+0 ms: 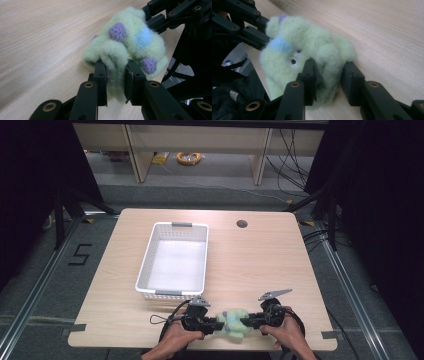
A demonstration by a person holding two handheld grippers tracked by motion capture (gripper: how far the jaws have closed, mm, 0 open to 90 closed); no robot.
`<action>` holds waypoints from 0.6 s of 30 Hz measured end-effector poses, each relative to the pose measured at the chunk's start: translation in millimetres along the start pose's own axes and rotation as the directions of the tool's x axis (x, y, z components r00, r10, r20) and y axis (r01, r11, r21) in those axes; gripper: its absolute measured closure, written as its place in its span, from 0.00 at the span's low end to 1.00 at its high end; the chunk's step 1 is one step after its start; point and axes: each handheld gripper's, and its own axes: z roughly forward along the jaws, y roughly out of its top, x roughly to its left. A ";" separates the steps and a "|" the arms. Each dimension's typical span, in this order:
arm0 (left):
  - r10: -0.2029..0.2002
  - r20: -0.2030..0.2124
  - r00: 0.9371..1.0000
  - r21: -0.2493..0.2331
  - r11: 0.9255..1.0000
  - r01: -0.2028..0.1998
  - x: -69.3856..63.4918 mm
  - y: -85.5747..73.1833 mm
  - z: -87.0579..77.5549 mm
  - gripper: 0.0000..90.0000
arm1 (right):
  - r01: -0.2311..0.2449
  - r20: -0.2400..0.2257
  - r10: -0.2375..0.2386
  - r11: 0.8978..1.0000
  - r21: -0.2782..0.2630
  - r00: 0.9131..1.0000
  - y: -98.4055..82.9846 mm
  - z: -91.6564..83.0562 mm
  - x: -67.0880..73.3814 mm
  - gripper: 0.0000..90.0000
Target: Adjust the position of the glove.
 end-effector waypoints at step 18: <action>0.017 0.013 1.000 -0.007 1.000 -0.017 -2.0 -1.0 -9.3 0.82 | 0.079 -0.012 -0.080 0.995 -0.053 0.997 0.7 -7.9 5.2 0.89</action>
